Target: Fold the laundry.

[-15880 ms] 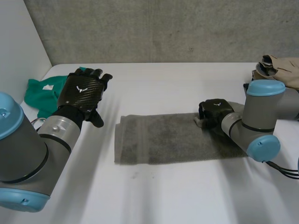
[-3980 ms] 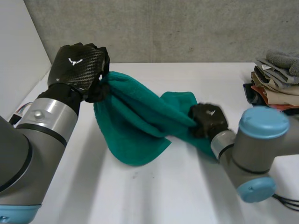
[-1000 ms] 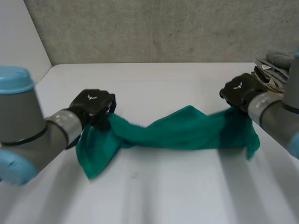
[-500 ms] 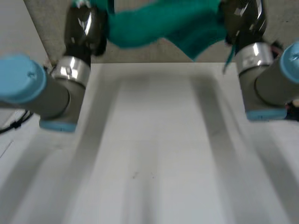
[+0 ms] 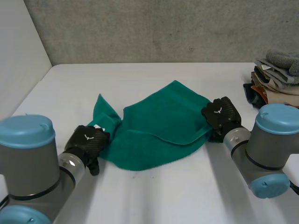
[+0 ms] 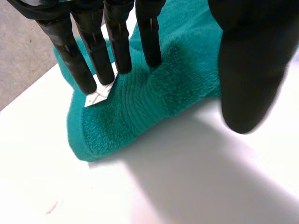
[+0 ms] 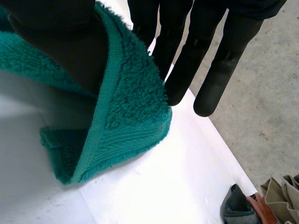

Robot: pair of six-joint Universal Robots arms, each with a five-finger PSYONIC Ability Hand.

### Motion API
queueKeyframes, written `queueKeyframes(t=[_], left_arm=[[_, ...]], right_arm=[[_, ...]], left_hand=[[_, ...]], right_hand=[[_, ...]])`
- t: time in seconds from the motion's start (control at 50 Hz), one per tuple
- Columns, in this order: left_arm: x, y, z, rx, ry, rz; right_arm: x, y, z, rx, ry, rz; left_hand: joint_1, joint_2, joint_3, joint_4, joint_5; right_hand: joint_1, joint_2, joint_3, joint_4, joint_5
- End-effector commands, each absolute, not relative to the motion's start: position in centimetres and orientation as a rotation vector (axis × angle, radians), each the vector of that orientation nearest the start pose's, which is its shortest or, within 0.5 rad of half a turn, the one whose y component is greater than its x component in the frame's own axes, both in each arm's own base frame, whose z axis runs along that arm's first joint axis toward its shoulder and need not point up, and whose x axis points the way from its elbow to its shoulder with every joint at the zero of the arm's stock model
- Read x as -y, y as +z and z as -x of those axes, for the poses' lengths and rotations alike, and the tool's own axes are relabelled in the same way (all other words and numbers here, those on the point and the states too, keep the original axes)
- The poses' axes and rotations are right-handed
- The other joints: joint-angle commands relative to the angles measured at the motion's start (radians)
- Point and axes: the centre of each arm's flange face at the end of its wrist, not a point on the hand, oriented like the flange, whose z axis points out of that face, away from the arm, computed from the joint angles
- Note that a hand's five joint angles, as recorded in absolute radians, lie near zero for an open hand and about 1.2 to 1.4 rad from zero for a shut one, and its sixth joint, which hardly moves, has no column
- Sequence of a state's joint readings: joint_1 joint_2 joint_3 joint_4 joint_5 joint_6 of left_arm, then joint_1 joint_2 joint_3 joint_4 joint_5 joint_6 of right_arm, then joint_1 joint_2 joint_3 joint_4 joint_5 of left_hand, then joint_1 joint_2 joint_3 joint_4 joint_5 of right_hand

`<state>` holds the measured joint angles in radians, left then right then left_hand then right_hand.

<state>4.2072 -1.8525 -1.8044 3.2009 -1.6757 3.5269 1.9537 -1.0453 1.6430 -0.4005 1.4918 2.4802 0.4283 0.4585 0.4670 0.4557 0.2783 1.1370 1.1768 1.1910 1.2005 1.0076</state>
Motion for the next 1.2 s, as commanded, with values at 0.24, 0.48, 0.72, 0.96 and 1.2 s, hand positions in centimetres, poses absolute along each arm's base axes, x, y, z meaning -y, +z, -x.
queueKeyframes(t=[0.24,0.48,0.72,0.96,1.2], left_arm=[[27.3,21.3,29.7,-2.341,-1.968,-1.176],[31.0,15.5,29.5,-2.346,-1.639,-1.161],[31.5,13.9,28.7,-2.334,-1.571,-1.131],[29.6,24.6,27.4,-2.134,-1.897,-0.939],[26.2,33.7,22.0,-2.048,-2.131,-0.725]], right_arm=[[28.1,14.8,-26.6,-2.111,-2.058,1.34],[28.3,14.7,-26.3,-2.124,-2.056,1.339],[28.5,14.9,-26.3,-2.126,-2.067,1.335],[28.5,21.0,-25.8,-2.082,-2.197,1.428],[27.9,34.0,-22.3,-2.139,-2.268,1.398]], left_hand=[[0.067,0.037,0.028,0.04,0.042],[0.146,0.116,0.107,0.119,0.121],[0.744,0.714,0.705,0.717,0.719],[0.968,0.938,0.929,0.941,0.943],[0.968,0.938,0.929,0.941,0.943]], right_hand=[[0.259,0.219,0.205,0.196,0.214],[0.259,0.219,0.205,0.196,0.214],[0.259,0.219,0.205,0.196,0.214],[0.259,0.219,0.205,0.196,0.214],[0.259,0.219,0.205,0.196,0.214]])
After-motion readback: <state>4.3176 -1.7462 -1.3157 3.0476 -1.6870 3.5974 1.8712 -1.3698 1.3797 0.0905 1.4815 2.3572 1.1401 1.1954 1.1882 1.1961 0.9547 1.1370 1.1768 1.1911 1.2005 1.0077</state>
